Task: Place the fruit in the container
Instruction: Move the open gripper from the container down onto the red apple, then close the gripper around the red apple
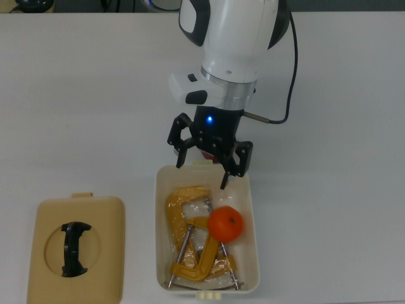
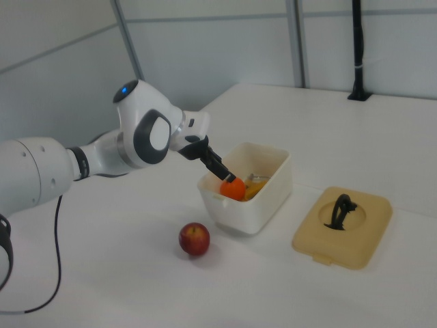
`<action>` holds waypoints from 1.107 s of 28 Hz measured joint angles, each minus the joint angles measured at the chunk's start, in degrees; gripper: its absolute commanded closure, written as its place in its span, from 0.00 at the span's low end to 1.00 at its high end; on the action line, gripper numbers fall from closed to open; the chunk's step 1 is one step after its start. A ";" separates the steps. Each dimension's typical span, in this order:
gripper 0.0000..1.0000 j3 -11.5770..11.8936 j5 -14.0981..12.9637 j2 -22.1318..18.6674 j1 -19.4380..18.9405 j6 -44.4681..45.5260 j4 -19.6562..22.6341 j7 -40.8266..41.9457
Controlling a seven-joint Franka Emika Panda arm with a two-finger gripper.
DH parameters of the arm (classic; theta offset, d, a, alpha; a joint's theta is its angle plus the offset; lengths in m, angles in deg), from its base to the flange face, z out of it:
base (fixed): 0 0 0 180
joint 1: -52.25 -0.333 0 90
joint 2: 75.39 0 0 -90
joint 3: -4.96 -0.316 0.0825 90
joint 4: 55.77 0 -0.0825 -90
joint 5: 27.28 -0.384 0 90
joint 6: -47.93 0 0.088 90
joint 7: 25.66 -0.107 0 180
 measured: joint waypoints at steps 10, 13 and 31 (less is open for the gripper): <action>0.00 -0.31 -11.58 -5.69 0.11 24.99 0.54 28.13; 0.00 -0.59 -12.60 -6.63 0.11 27.83 2.00 31.81; 0.00 -3.78 -5.49 -2.25 -2.49 7.01 15.07 21.86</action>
